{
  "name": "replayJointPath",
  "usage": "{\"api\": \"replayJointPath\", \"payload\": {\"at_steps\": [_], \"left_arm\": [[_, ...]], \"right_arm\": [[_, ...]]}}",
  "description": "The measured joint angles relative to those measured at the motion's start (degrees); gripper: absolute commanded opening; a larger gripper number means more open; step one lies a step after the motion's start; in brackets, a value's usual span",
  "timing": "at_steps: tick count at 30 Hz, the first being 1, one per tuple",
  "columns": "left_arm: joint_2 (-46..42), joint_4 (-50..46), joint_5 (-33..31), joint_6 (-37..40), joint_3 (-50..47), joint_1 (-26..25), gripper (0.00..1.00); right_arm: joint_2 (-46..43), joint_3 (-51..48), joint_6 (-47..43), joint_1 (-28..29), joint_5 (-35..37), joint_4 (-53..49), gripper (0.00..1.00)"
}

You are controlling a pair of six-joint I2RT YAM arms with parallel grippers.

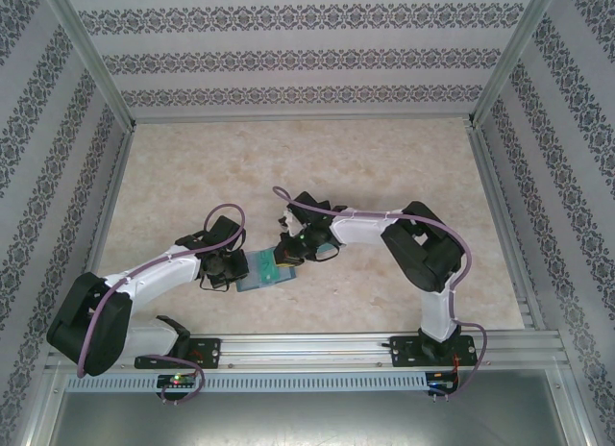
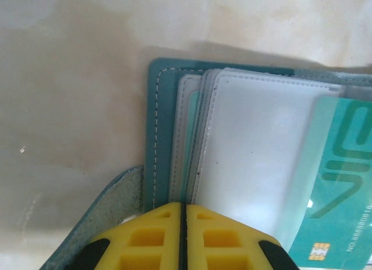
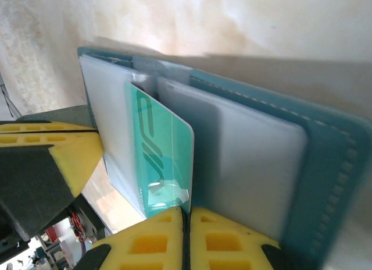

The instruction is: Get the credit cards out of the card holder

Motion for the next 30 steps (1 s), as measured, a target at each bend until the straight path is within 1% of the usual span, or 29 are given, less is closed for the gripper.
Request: {"api": "replayJointPath", "payload": {"at_steps": [10,16,20,25,28,30], "left_arm": [[-0.24,0.13,0.0,0.0,-0.13,0.0,0.0],[-0.57,-0.15,-0.24,0.02,-0.13,0.0,0.0],[-1.05,-1.77,-0.72,0.04,-0.11,0.0,0.06],[-1.68,-4.2,-1.33,0.5,2.78,0.0,0.15],[-2.21,-4.37,-1.55,0.9,5.4,0.0,0.23],[-2.51,-4.42,-1.77,1.27,7.06,0.0,0.3]], "right_arm": [[-4.72,-0.39,-2.27,-0.17,1.7,-4.63,0.02],[-7.87,0.42,-4.31,-0.17,3.76,-9.94,0.01],[-10.56,4.15,-7.17,-0.17,5.25,-15.37,0.0],[-13.51,11.61,-14.67,-0.42,9.31,-24.3,0.0],[-14.88,15.91,-20.63,-0.46,13.09,-30.36,0.0],[-15.41,18.38,-25.81,-0.74,16.17,-34.56,0.0]]}}
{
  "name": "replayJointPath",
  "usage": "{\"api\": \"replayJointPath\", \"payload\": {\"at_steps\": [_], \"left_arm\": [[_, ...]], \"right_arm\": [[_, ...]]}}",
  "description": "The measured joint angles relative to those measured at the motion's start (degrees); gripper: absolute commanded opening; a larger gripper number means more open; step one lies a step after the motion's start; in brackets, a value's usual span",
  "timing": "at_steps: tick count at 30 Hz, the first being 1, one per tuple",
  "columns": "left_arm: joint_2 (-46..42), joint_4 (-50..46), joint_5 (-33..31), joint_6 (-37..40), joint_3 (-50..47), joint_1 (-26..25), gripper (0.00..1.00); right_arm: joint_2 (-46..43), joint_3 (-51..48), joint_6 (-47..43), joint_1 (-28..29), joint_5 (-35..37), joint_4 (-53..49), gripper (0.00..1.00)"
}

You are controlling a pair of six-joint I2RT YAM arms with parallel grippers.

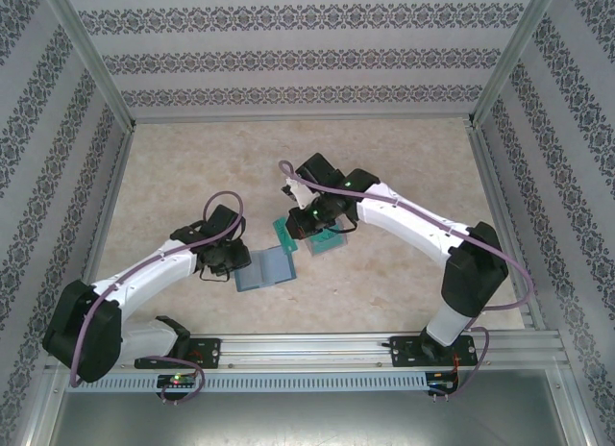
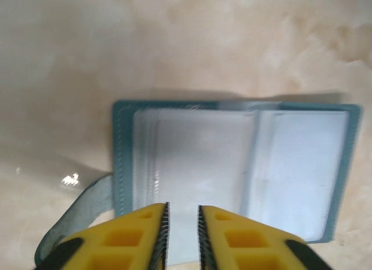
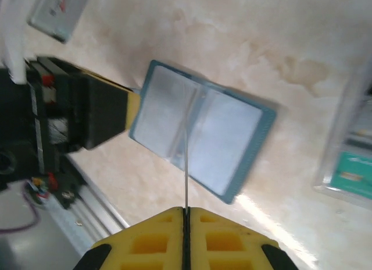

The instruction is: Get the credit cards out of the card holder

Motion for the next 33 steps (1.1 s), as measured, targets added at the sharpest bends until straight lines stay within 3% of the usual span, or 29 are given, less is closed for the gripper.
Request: {"api": "replayJointPath", "payload": {"at_steps": [2,4,8,12,18,25,29,33], "left_arm": [[-0.37,-0.04,-0.44,0.61,1.09,0.0,0.4],[-0.83,-0.04,-0.87,1.25,1.84,0.0,0.58],[-1.73,-0.11,-1.92,2.23,2.47,0.0,0.85],[-2.12,-0.55,-3.3,2.89,3.1,0.0,1.0],[-2.14,-1.18,-4.9,4.13,4.59,0.0,1.0],[-1.44,-1.33,-5.27,5.38,5.35,0.0,0.99],[0.33,-1.25,-4.39,5.79,5.81,0.0,0.88],[5.38,0.33,-1.42,6.38,8.76,0.0,0.65]], "right_arm": [[-0.04,1.44,-4.63,-0.07,2.99,-3.39,0.0],[-0.22,1.77,-9.99,-0.07,6.27,-5.95,0.0],[-2.19,0.11,-20.11,-0.02,12.5,-8.28,0.0],[-4.28,-1.03,-30.47,1.16,19.98,-9.2,0.0],[-4.2,-2.89,-44.78,3.02,29.97,-9.75,0.0],[-2.21,-4.57,-56.28,2.99,35.69,-9.29,0.0],[-1.73,-4.57,-58.31,2.97,36.09,-8.24,0.0],[-1.84,-4.57,-58.1,2.54,35.82,-7.39,0.0]]}}
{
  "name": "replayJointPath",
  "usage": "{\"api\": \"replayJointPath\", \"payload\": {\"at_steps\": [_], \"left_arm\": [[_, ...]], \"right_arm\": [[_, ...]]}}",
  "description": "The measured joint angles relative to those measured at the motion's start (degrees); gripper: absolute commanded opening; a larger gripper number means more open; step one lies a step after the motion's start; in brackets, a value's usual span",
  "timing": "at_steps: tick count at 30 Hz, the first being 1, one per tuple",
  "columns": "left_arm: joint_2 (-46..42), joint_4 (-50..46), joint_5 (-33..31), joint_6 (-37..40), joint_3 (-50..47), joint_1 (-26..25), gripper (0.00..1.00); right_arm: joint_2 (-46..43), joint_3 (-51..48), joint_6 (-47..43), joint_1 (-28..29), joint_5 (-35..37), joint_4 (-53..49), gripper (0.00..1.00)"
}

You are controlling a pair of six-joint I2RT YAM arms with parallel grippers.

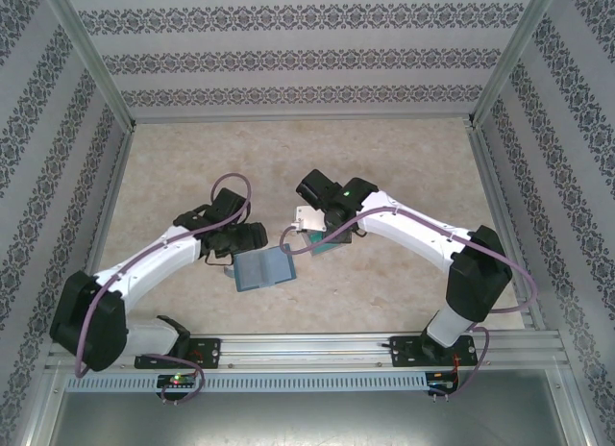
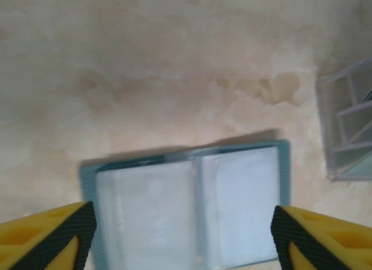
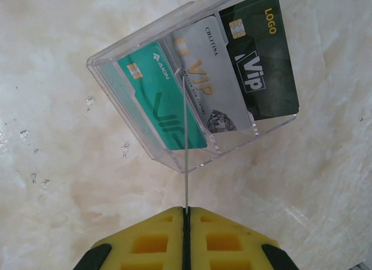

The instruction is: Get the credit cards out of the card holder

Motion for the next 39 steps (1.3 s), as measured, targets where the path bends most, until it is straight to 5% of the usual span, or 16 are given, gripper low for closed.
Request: {"api": "replayJointPath", "payload": {"at_steps": [5,7,18,39], "left_arm": [[9.42,3.13,4.0,0.7,6.25,0.0,0.24],[13.4,4.31,5.6,0.7,8.7,-0.02,0.17],[31.17,6.08,9.92,0.52,21.51,-2.43,0.16],[45.88,5.84,12.7,1.6,39.58,-5.77,0.19]], "right_arm": [[-2.86,-0.96,1.51,-1.03,-0.61,1.31,0.0],[-5.2,-2.05,2.51,-1.31,-0.9,2.16,0.0],[-16.76,-7.17,9.2,-2.58,-3.91,5.2,0.0],[-20.46,-12.2,12.57,-3.02,-5.31,5.4,0.0]]}}
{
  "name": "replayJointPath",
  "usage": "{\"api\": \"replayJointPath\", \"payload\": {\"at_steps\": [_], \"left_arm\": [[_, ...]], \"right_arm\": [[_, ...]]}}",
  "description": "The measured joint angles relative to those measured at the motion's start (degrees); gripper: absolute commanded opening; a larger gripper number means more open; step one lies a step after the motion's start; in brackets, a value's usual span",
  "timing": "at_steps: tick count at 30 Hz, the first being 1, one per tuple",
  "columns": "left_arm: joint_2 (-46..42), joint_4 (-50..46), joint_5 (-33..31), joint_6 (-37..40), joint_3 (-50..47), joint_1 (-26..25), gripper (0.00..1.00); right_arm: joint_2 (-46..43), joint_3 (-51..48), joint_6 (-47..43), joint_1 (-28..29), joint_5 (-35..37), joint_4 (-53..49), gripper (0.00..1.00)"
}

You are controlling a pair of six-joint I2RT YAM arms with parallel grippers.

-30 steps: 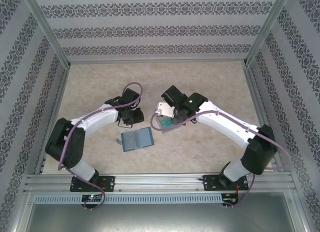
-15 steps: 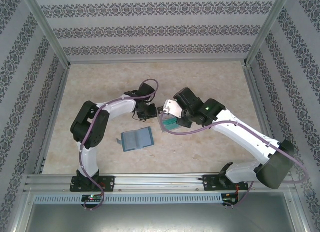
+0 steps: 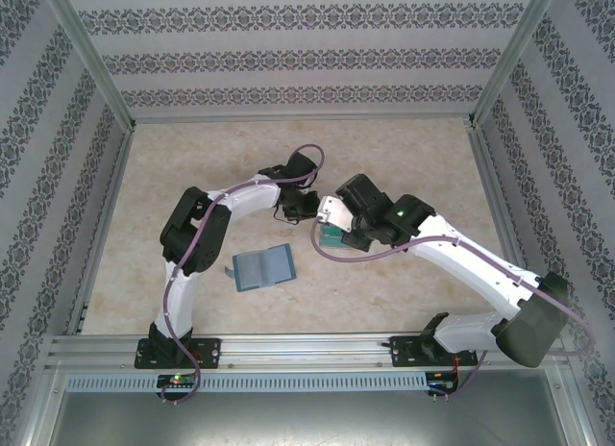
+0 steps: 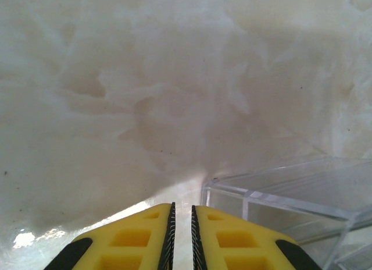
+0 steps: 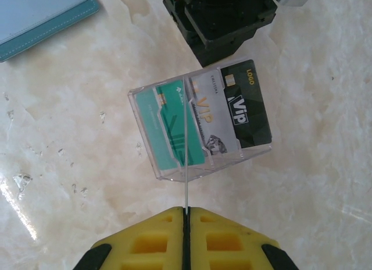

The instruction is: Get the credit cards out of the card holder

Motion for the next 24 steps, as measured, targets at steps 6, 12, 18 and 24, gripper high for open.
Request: {"api": "replayJointPath", "payload": {"at_steps": [6,12,18,24], "left_arm": [[-1.92,-1.18,-1.25,0.83,-0.55,0.17,0.44],[-15.37,-1.2,-3.28,1.22,-8.46,2.16,0.77],[-28.46,-1.62,-6.34,1.31,-15.96,5.88,0.89],[-36.87,-3.39,-8.85,1.25,-23.32,7.85,0.91]], "right_arm": [[0.17,-0.31,-0.07,-2.4,-2.43,-0.02,0.0],[5.2,0.57,-1.07,-4.22,-3.5,-1.44,0.0],[10.56,3.15,-4.04,-4.83,-3.02,-1.97,0.0],[14.86,6.1,-7.3,-4.83,-0.46,-2.16,0.0]]}}
